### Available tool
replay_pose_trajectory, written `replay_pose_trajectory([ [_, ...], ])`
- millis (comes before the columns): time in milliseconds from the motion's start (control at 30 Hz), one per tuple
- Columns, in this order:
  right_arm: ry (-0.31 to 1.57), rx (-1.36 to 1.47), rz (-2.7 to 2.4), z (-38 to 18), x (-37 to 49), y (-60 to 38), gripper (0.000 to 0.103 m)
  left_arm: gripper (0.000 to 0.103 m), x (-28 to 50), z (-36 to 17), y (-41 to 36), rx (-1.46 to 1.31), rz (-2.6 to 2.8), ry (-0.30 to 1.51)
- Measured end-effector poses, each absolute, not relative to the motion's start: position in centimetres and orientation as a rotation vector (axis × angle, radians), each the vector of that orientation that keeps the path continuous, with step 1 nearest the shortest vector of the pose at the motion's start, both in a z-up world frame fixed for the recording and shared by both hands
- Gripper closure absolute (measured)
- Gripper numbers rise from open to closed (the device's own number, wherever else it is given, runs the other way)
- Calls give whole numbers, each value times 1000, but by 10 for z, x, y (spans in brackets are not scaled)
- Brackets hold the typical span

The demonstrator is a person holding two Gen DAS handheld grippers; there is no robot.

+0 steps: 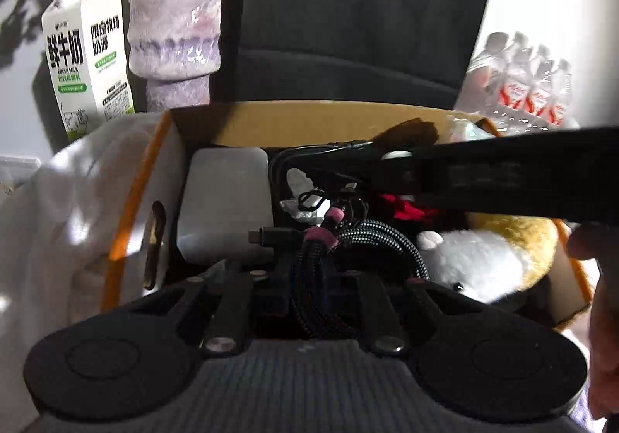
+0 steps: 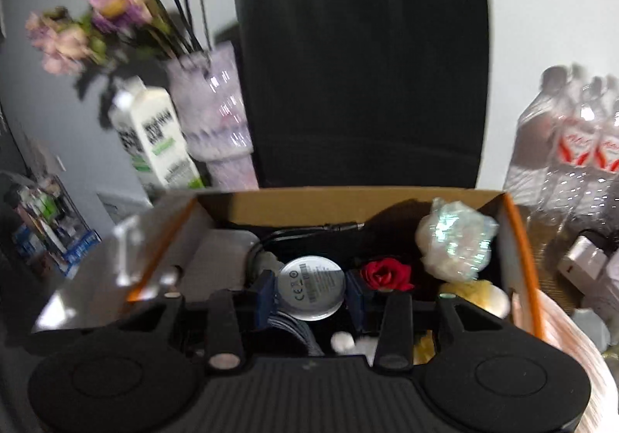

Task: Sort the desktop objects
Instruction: 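Carry the braided cable and charging puck into the box and open both tools, then withdraw both tools from the box back over the towel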

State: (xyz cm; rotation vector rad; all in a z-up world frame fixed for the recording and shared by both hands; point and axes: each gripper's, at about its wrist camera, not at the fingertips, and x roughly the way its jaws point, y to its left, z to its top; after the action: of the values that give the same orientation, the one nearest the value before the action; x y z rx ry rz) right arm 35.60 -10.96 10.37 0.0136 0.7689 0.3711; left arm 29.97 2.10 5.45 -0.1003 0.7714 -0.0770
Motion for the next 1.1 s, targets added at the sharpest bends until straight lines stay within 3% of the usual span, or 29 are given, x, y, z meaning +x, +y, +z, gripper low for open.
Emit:
replay_pose_trajectory([
  [67,787,7,362,97,364,-104,65,80,304,48,24,-137,-99,767],
  [133,796,16,385,90,367,-103,65,49,306,44,29,-162,-158,809],
  [167,798,14,387,87,370,-102,65,45,305,44,32,-162,-179,820],
  [300,837,13,367,73,382,-101,64,43,299,46,44,-145,-148,804],
  [467,808,39,351,82,371,-107,46,37,295,58,58,-155,-104,787],
  [533,767,34,326,95,357,-116,32,30,286,66,56,-127,-59,753],
  [633,721,-4,290,111,338,-125,29,15,279,74,54,-67,25,706],
  [733,667,-48,213,118,316,-130,22,6,268,76,51,-28,102,673],
  [867,577,-59,196,122,274,-140,17,4,241,79,49,-63,91,659],
  [1100,593,-27,247,130,196,-170,13,3,170,102,34,-33,58,617],
])
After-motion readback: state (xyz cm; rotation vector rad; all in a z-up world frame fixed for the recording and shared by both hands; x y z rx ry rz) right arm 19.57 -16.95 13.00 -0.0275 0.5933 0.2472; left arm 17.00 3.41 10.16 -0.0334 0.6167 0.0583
